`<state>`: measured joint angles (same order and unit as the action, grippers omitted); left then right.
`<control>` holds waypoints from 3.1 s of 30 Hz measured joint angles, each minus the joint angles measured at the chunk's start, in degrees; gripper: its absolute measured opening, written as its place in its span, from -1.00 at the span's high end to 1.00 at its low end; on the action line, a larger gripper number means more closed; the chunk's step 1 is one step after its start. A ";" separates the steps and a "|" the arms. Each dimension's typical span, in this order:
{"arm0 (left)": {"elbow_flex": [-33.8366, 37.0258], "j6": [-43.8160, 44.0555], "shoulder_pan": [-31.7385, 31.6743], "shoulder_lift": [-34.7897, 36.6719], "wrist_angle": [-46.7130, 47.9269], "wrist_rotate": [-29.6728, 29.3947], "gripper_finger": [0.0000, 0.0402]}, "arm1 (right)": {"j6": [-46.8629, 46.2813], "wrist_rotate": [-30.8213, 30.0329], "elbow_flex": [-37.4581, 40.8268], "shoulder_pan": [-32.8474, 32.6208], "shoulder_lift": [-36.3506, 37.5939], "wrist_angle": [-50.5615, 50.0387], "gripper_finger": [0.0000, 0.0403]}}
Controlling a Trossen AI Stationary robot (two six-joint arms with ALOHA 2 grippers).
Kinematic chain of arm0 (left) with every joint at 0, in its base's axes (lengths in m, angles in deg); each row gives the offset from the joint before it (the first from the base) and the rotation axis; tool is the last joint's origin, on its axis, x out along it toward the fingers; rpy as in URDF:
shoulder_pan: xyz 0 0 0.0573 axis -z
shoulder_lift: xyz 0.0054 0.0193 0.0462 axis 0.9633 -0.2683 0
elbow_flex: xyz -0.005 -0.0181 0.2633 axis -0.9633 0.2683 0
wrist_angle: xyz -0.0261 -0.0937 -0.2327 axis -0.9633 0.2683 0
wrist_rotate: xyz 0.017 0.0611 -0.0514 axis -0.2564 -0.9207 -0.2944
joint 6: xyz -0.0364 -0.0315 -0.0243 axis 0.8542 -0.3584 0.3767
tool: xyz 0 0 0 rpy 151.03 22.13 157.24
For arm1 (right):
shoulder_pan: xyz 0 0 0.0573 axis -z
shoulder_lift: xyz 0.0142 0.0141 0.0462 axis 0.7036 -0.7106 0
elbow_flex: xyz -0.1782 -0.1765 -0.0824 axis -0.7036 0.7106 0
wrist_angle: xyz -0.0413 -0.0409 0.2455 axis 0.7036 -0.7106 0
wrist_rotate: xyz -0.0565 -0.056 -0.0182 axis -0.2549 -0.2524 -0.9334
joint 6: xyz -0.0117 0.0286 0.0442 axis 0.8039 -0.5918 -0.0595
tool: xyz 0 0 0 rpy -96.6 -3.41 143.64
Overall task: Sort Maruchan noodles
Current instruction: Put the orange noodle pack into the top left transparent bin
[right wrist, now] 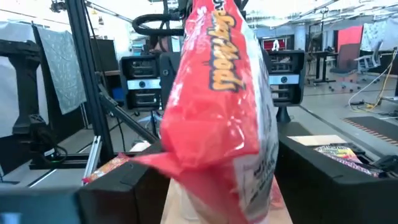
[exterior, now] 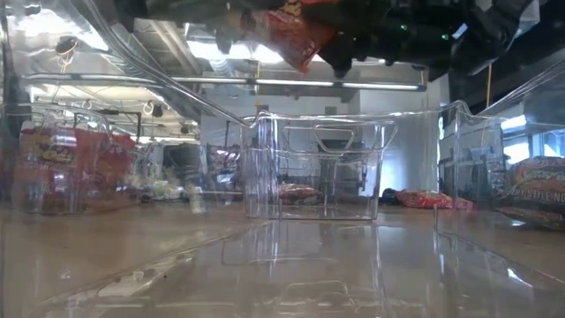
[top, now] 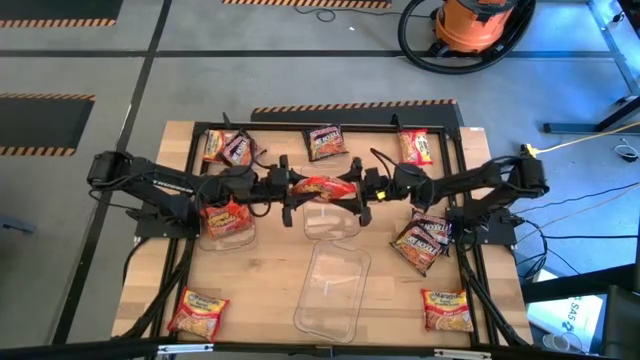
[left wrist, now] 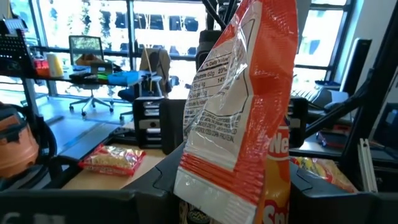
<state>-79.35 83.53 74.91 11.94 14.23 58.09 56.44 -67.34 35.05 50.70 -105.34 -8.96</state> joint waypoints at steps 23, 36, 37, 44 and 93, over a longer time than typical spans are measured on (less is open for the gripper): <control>-0.02 6.23 -0.07 9.13 18.07 2.05 -0.10 | 2.14 2.24 -2.76 0.04 -1.82 -8.39 0.57; -6.03 2.80 -0.07 17.75 31.90 2.41 -0.19 | 2.43 1.01 -4.28 0.04 -0.31 -30.41 0.57; -7.87 2.06 -0.16 16.51 33.92 2.41 -0.19 | 2.44 0.97 -4.87 0.04 -0.31 -31.28 0.57; -23.91 1.66 -2.30 4.09 53.28 4.78 -0.19 | 3.41 -0.14 -8.03 0.04 -0.29 -36.66 0.57; -54.14 4.77 -4.85 -18.35 102.58 8.21 0.71 | 5.14 2.39 -8.07 -0.02 12.52 -49.00 -0.46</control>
<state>-133.49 88.30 70.05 -6.41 116.81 66.30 61.58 -64.96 26.98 50.68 -92.82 -57.96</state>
